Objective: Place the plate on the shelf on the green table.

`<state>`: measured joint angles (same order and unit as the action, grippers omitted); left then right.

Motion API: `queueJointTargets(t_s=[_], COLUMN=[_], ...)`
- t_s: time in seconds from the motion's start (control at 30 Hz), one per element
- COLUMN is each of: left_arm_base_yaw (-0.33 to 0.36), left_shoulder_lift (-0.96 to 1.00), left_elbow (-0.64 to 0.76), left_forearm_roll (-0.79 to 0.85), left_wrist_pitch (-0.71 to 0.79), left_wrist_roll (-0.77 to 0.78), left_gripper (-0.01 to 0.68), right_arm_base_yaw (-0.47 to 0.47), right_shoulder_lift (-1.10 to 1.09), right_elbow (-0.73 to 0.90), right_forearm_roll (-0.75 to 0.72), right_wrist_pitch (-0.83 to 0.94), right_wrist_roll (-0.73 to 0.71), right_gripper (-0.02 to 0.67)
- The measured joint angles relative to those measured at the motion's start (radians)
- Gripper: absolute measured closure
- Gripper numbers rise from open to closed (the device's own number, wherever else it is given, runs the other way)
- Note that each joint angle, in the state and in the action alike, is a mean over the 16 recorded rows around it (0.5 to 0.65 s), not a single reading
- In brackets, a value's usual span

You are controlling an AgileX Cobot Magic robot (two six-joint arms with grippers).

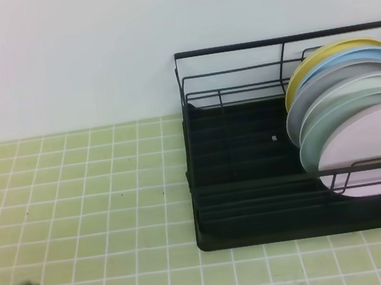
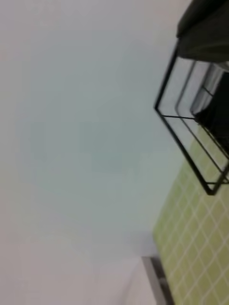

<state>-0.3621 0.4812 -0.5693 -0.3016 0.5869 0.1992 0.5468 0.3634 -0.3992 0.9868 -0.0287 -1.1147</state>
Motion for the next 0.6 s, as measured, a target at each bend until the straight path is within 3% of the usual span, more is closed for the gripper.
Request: queueJointTargets(t_s=[0.27,0.6], left_arm_base_yaw=[0.0,0.0], left_shoulder_lift=[-0.117,-0.128], left_elbow=[0.177,0.21], left_forearm_roll=[0.027,0.041], left_wrist_pitch=[-0.116,-0.158], left_wrist_roll=[0.0,0.006], left_gripper=[0.675,0.675], right_arm_base_yaw=[0.0,0.0], right_shoulder_lift=[-0.047,-0.047], right_elbow=[0.187,0.275], right_forearm_roll=[0.089,0.316], right_wrist_pitch=[-0.111,-0.172], right_wrist_roll=[-0.006,0.0], right_gripper=[0.651,0.651])
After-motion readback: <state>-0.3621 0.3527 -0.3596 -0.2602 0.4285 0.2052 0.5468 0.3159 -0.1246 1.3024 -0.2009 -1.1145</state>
